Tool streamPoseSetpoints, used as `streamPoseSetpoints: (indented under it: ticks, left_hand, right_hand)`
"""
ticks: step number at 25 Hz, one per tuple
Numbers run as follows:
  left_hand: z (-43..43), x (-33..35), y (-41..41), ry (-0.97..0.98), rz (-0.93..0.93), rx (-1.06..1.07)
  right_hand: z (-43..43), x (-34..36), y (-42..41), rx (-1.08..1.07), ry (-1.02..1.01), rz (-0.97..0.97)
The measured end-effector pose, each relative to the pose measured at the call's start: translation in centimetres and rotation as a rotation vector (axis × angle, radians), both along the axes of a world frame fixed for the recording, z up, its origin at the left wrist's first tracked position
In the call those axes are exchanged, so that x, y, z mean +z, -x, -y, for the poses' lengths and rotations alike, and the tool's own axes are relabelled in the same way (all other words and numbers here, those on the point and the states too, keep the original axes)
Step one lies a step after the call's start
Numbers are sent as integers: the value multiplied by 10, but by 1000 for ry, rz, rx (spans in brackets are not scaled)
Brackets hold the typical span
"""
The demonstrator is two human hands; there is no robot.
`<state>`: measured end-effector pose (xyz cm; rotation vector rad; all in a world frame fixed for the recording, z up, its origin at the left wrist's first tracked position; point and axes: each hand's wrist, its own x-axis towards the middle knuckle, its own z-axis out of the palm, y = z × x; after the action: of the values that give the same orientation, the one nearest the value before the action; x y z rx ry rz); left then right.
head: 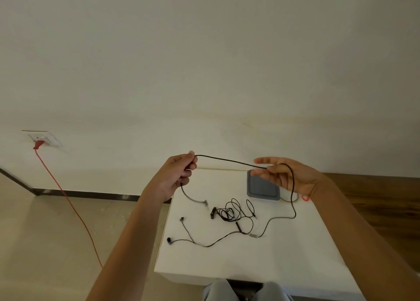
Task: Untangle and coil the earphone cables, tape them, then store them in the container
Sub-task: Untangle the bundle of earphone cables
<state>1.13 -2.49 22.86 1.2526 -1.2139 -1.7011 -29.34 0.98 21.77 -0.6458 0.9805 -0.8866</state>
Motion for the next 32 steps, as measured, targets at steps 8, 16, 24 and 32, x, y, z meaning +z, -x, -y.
streamPoseSetpoints:
  ticks: [8, 16, 24, 32]
  left_hand:
    - [10, -12, -14, -6, 295, 211]
    - [-20, -1, 18, 431, 388, -283]
    - [-48, 0, -18, 370, 516, -183]
    - [-57, -7, -22, 74, 583, -373]
  right_hand:
    - [-5, 0, -31, 83, -22, -133]
    - [10, 24, -102, 415, 427, -742]
    - [0, 20, -71, 518, 471, -805]
    - [-16, 18, -67, 491, 549, -852]
